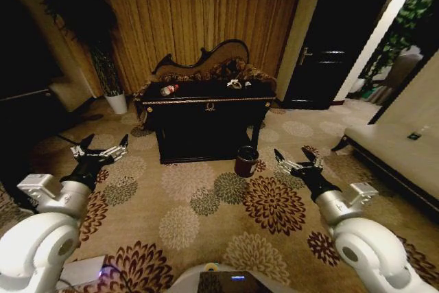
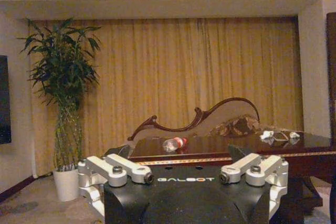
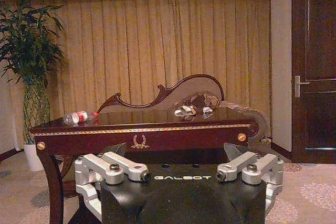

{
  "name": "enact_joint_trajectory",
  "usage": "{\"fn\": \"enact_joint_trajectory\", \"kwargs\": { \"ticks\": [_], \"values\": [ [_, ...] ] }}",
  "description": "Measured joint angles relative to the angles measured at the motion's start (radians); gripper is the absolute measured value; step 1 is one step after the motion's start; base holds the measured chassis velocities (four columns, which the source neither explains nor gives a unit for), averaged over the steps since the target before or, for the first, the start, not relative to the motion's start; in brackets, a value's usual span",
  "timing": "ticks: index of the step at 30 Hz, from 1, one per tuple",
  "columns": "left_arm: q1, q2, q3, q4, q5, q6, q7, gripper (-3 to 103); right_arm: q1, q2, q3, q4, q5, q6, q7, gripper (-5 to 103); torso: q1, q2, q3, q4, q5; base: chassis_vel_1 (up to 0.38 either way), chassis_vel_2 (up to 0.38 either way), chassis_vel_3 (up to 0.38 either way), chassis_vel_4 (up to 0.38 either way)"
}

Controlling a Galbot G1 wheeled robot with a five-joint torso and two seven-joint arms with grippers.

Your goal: Move to the front of the table and place the trash on the table into the trash bin.

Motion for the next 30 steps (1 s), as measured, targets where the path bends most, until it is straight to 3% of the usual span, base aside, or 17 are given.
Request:
{"fn": "enact_joint_trajectory", "kwargs": {
  "ticks": [30],
  "values": [
    [0.013,-0.005,-0.012,0.000,0.003,-0.019,0.009,100,0.000,0.002,-0.001,0.000,0.000,0.003,-0.004,100,0.000,0.000,0.000,-0.0001,0.0000,-0.005,0.004,0.003,-0.003]
  ]
}}
